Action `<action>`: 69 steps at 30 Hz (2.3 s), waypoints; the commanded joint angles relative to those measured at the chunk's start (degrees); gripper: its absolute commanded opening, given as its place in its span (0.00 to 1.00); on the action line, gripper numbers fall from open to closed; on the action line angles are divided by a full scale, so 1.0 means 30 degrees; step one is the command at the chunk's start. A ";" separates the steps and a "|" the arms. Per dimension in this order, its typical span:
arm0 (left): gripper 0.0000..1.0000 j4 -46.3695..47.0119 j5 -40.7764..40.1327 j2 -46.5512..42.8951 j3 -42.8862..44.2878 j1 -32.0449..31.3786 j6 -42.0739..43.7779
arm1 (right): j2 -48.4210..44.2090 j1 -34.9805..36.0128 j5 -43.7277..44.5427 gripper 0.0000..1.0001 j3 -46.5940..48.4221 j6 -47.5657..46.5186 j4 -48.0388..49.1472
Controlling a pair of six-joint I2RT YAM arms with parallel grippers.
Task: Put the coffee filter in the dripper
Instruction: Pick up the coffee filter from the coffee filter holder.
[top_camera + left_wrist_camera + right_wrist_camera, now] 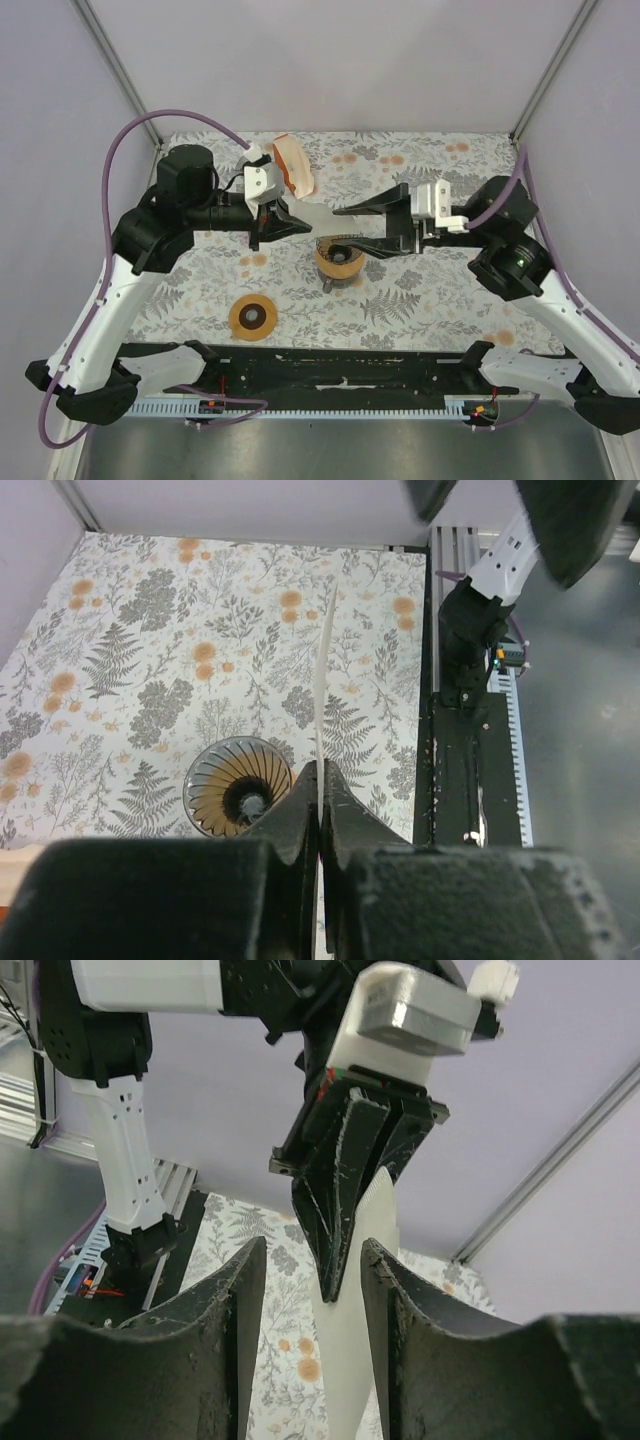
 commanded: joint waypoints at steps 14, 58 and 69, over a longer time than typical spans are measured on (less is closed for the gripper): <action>0.02 -0.1365 -0.0776 -0.0044 0.0698 -0.0575 0.2731 | 0.0890 0.0379 0.1638 0.48 0.1106 -0.0343 -0.0156; 0.02 -0.1717 -0.1099 0.0162 0.1166 -0.0809 0.3141 | 0.1651 0.0554 0.0527 0.26 0.1809 -0.0432 -0.1415; 0.02 -0.1892 -0.1333 0.0249 0.1254 -0.0809 0.3317 | 0.1475 0.1168 0.0671 0.19 0.1399 -0.1251 -0.1444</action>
